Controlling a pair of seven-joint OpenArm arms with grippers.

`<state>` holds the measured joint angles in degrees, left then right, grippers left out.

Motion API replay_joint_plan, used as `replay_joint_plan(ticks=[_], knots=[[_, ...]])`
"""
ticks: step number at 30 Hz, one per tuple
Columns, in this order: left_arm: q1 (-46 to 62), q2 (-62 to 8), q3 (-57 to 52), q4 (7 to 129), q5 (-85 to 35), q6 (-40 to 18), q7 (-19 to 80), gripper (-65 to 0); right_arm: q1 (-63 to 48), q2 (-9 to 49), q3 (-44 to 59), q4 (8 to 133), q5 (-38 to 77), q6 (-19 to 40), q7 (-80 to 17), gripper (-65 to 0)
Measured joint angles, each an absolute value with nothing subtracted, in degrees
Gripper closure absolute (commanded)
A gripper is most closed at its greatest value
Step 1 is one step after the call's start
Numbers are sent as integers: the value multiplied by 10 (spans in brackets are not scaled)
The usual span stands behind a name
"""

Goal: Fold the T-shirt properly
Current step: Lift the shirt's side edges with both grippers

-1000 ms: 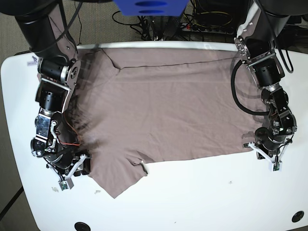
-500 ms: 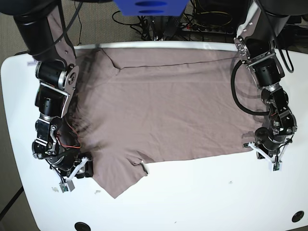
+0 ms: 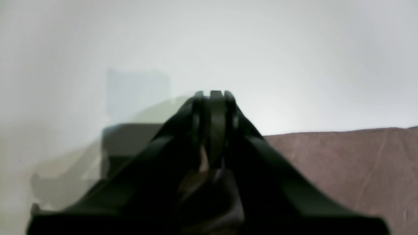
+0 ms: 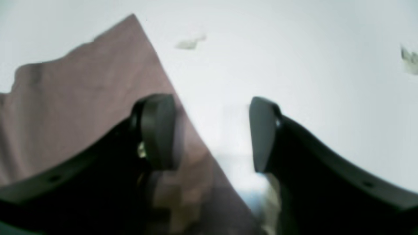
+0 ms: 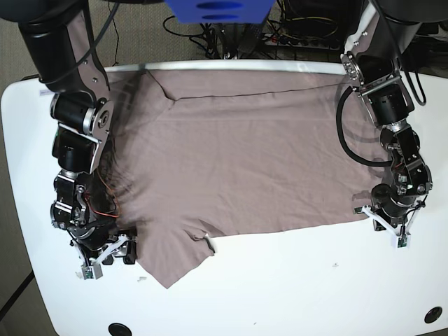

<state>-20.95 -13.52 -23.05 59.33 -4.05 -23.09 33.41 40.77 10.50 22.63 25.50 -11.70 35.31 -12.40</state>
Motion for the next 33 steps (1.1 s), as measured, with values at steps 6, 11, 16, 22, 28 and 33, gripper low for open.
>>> replay_joint_plan(ticks=[6,11,16,22,28,33], knots=[[-209,-136,-234,593,-41,-231,334,-17,398,114,227,255,-121,340,-99,-386],[-209,-138,-234,593,-40,-231,335,-10,394,115,223,264,-118,343,-114,-220],[-208,-138,-233,594,-40,-231,336,-8,395,105,213,286,-118,364,-170,-90],[-206,-137,-233,599,-40,-227,338,-8,390,90,221,312,-123,391,-205,-100],[-203,-135,-233,603,-38,-225,337,-7,389,79,221,332,-126,394,-222,-137],[-203,-135,-234,603,-38,-225,335,-8,390,72,220,339,-134,394,-216,-179]])
